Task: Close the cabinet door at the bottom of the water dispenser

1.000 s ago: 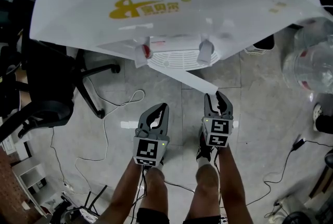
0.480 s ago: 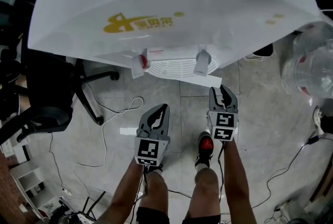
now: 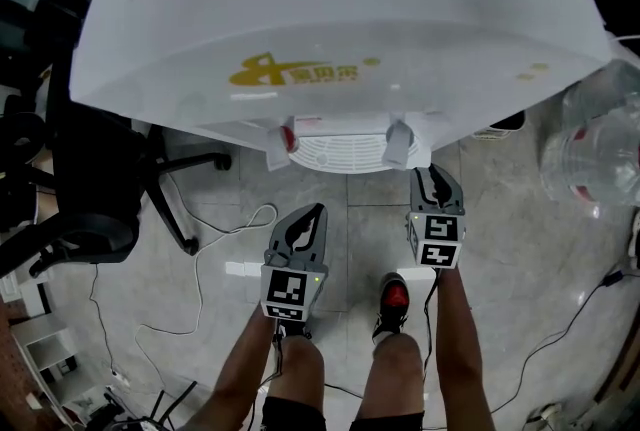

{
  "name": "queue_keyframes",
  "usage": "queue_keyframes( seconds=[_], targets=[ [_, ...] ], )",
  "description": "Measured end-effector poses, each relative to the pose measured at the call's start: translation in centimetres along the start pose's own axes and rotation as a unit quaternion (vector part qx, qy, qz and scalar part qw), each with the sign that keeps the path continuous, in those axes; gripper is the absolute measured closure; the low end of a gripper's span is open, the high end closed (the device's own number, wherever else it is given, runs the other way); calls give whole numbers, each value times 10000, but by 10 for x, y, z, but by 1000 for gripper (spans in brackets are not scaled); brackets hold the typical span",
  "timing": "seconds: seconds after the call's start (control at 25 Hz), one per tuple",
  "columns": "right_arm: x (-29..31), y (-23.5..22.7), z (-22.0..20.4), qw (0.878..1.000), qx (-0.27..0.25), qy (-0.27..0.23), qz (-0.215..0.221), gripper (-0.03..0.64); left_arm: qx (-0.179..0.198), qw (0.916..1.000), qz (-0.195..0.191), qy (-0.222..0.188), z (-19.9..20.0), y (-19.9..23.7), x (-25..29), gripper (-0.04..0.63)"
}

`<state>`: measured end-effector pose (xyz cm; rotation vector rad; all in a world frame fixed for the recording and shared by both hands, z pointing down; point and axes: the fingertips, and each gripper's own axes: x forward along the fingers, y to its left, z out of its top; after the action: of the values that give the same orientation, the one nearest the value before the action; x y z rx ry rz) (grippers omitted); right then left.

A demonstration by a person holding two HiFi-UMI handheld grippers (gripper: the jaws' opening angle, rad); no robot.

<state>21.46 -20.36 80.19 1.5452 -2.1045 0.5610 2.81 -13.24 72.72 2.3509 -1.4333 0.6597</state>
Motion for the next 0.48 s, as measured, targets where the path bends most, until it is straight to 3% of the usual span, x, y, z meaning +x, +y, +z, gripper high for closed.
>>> queue_keyframes(
  seconds=[0.48],
  targets=[
    [19, -12, 14, 9997, -93, -194, -76, 508, -1, 9999, 13, -163, 4, 6, 17, 571]
  ],
)
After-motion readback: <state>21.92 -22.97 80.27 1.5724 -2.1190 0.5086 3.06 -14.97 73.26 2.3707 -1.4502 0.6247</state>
